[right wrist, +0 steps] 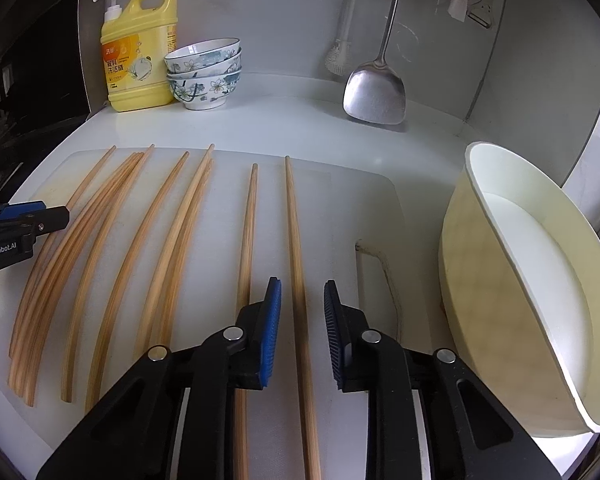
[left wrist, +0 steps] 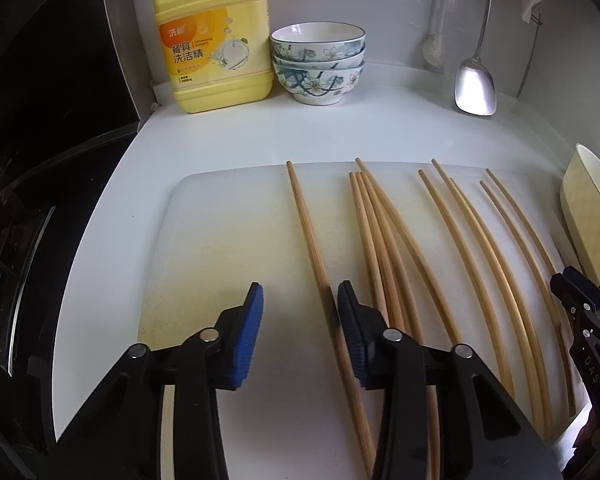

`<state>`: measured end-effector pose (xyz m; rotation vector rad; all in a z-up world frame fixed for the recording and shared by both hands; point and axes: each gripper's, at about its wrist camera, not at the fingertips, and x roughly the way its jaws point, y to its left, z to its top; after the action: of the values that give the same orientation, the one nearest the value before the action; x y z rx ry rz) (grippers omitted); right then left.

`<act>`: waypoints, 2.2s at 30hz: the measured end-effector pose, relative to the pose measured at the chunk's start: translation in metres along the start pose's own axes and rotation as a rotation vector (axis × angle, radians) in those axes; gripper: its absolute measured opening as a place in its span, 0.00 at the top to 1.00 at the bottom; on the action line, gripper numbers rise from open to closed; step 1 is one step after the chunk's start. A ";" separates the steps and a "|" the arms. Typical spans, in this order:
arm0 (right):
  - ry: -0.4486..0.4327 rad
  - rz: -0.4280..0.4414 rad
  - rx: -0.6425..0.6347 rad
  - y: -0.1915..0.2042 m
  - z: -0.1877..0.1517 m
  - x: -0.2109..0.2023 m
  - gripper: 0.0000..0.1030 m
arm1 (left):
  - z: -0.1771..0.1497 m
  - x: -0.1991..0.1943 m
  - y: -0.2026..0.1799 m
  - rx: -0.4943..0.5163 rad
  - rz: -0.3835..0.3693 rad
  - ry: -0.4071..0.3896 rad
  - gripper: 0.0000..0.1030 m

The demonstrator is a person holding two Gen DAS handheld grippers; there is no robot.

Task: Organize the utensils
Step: 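Close the left gripper on one chopstick while the right gripper closes on another, then lift and carry both held chopsticks over the cream-white basin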

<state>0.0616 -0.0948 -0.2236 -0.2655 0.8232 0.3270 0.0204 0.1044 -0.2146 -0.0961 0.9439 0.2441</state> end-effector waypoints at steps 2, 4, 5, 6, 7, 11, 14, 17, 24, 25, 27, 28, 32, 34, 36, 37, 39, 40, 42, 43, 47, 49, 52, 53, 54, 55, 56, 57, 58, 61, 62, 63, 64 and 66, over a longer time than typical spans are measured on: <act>0.008 0.013 -0.004 0.001 0.001 0.001 0.88 | 0.001 0.000 -0.004 0.011 -0.015 0.007 0.78; 0.019 0.028 -0.004 0.001 0.003 0.002 0.91 | 0.002 0.001 -0.006 0.018 -0.032 0.013 0.86; 0.025 0.037 -0.002 0.001 0.004 0.002 0.93 | 0.002 0.001 -0.007 0.023 -0.039 0.016 0.90; 0.030 0.044 0.000 0.001 0.004 0.003 0.93 | 0.002 0.001 -0.008 0.025 -0.042 0.019 0.91; 0.033 0.045 0.000 0.001 0.005 0.003 0.94 | 0.002 0.001 -0.007 0.025 -0.049 0.021 0.92; 0.035 0.057 0.017 -0.001 0.004 0.003 0.94 | 0.003 0.002 -0.003 0.020 -0.076 0.033 0.93; 0.036 0.070 0.061 -0.004 0.003 0.002 0.94 | 0.003 0.002 0.001 0.011 -0.085 0.040 0.93; 0.028 0.064 0.079 -0.005 0.003 -0.001 0.94 | 0.002 0.000 0.006 0.003 -0.082 0.039 0.93; -0.023 0.074 0.113 0.002 0.016 -0.028 0.94 | 0.007 -0.023 0.014 0.032 -0.092 0.021 0.93; -0.033 0.078 0.119 0.003 0.019 -0.034 0.94 | 0.009 -0.028 0.013 0.040 -0.097 0.017 0.93; -0.053 0.076 0.132 0.005 0.026 -0.050 0.94 | 0.014 -0.039 0.011 0.063 -0.107 0.009 0.93; -0.062 0.074 0.143 0.005 0.029 -0.058 0.94 | 0.016 -0.045 0.008 0.077 -0.114 0.004 0.93; -0.084 0.049 0.200 -0.005 0.033 -0.090 0.94 | 0.028 -0.071 -0.007 0.144 -0.167 -0.022 0.93; -0.093 0.022 0.232 -0.017 0.032 -0.106 0.94 | 0.036 -0.085 -0.022 0.182 -0.207 -0.041 0.93; -0.102 -0.020 0.269 -0.034 0.027 -0.123 0.94 | 0.043 -0.098 -0.042 0.230 -0.256 -0.060 0.93; -0.105 -0.041 0.290 -0.044 0.025 -0.130 0.94 | 0.046 -0.104 -0.053 0.254 -0.285 -0.070 0.93; -0.112 -0.090 0.331 -0.066 0.018 -0.144 0.94 | 0.051 -0.113 -0.078 0.302 -0.343 -0.083 0.93; -0.113 -0.109 0.348 -0.077 0.013 -0.151 0.94 | 0.054 -0.117 -0.092 0.323 -0.373 -0.088 0.93; -0.115 -0.150 0.383 -0.101 0.006 -0.161 0.94 | 0.059 -0.121 -0.124 0.361 -0.421 -0.094 0.93; -0.115 -0.166 0.400 -0.114 0.002 -0.165 0.94 | 0.062 -0.123 -0.140 0.377 -0.446 -0.095 0.93; -0.123 -0.188 0.480 -0.169 -0.012 -0.172 0.94 | 0.072 -0.130 -0.203 0.428 -0.517 -0.106 0.93; -0.118 -0.186 0.509 -0.195 -0.018 -0.168 0.94 | 0.077 -0.130 -0.234 0.445 -0.533 -0.101 0.93; -0.121 -0.172 0.527 -0.228 -0.021 -0.155 0.94 | 0.084 -0.121 -0.275 0.457 -0.536 -0.089 0.93; -0.117 -0.166 0.536 -0.238 -0.022 -0.148 0.94 | 0.086 -0.115 -0.287 0.457 -0.535 -0.082 0.93; -0.109 -0.156 0.551 -0.246 -0.020 -0.141 0.94 | 0.089 -0.110 -0.297 0.457 -0.533 -0.074 0.93; -0.100 -0.144 0.567 -0.253 -0.019 -0.135 0.94 | 0.091 -0.104 -0.307 0.459 -0.531 -0.064 0.93; -0.092 -0.130 0.582 -0.259 -0.019 -0.129 0.94 | 0.093 -0.098 -0.318 0.464 -0.527 -0.055 0.93; -0.081 -0.119 0.592 -0.264 -0.019 -0.122 0.94 | 0.094 -0.091 -0.326 0.466 -0.522 -0.045 0.93; -0.070 -0.111 0.598 -0.268 -0.019 -0.115 0.94 | 0.096 -0.085 -0.334 0.469 -0.521 -0.033 0.93; -0.042 -0.092 0.628 -0.277 -0.024 -0.096 0.94 | 0.096 -0.064 -0.350 0.482 -0.511 0.004 0.93; -0.029 -0.089 0.645 -0.280 -0.025 -0.090 0.94 | 0.095 -0.058 -0.355 0.490 -0.507 0.016 0.93; -0.022 -0.086 0.656 -0.282 -0.026 -0.085 0.94 | 0.094 -0.052 -0.358 0.496 -0.503 0.026 0.93; -0.014 -0.086 0.661 -0.283 -0.026 -0.080 0.94 | 0.092 -0.047 -0.362 0.503 -0.500 0.037 0.93; 0.004 -0.082 0.662 -0.285 -0.027 -0.072 0.94 | 0.088 -0.037 -0.368 0.517 -0.490 0.055 0.93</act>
<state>0.1071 -0.3786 -0.1580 0.3188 0.8779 -0.0337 0.1608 -0.2416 -0.1419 0.1431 0.9826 -0.4581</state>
